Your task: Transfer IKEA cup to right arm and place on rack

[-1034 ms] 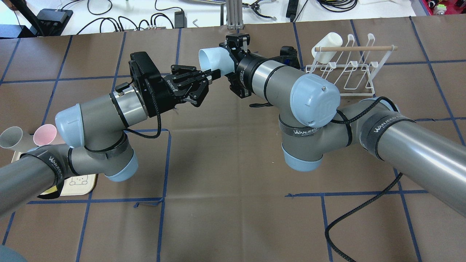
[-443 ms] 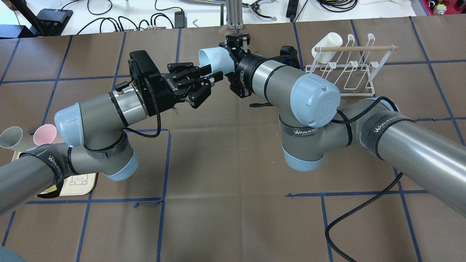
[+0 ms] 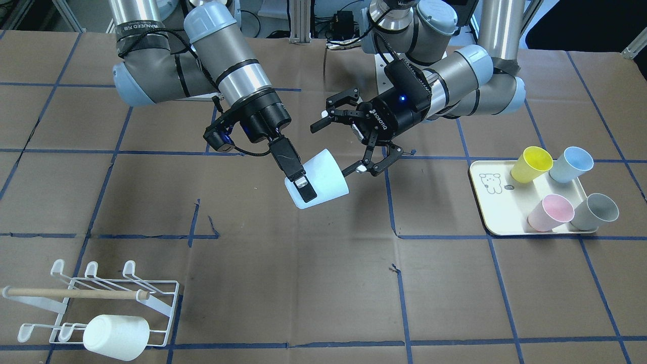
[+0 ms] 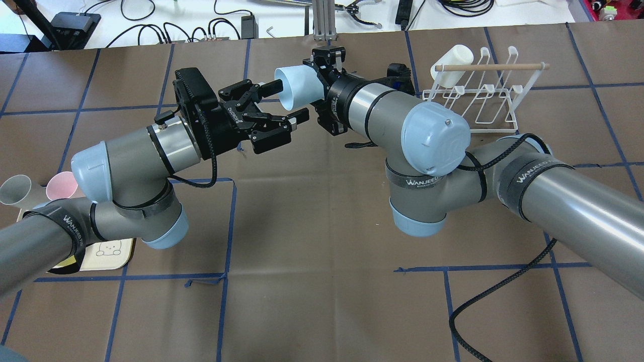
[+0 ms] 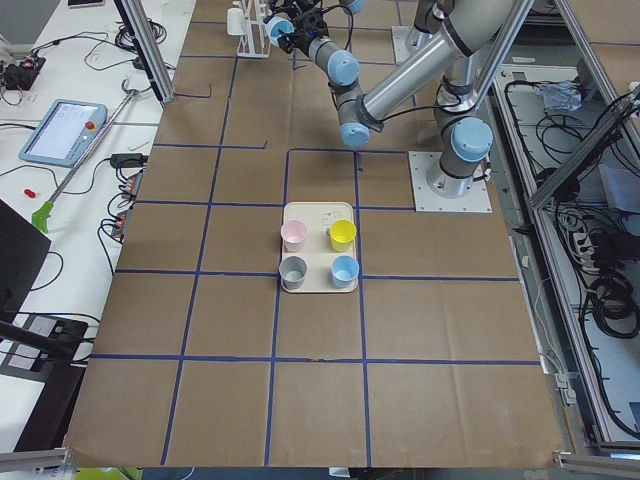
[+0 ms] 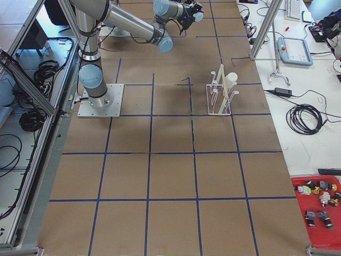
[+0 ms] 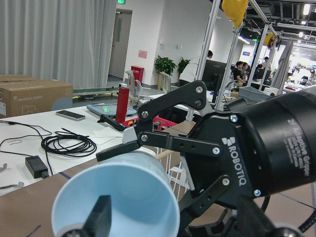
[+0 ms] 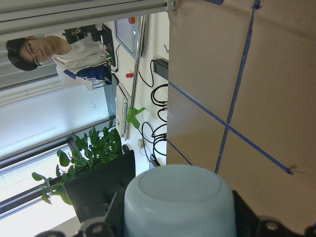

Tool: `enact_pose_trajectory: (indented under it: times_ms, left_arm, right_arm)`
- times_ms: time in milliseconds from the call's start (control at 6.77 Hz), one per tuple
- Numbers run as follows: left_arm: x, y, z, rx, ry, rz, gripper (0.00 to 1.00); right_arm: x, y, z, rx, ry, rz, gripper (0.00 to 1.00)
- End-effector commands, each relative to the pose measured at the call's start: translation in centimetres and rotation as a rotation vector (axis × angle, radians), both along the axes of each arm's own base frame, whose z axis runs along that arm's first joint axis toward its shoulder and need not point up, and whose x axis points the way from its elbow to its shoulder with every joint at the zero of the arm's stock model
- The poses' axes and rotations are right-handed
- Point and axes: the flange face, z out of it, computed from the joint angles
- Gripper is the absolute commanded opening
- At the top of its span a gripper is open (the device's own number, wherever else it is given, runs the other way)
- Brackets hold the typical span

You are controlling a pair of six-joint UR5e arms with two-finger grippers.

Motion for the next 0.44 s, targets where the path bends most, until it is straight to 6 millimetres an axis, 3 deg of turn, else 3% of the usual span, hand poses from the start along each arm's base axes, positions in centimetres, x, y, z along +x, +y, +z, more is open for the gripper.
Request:
enact_pose_trajectory:
  times_ms: [0, 148, 295]
  left_arm:
    - [4.1, -1.2, 0.2, 0.000, 0.005, 0.083, 0.99]
    - [6.7, -1.7, 0.3, -0.001, 0.020, 0.106, 0.98]
    - [8.5, -2.5, 0.1, 0.010, 0.022, 0.143, 0.98]
  right_arm:
    - [-0.7, -1.2, 0.8, -0.029, 0.004, -0.010, 0.26]
    - [-1.4, -2.7, 0.3, -0.047, 0.040, -0.007, 0.21]
    - [-3.9, -4.5, -0.1, -0.093, 0.116, 0.007, 0.16]
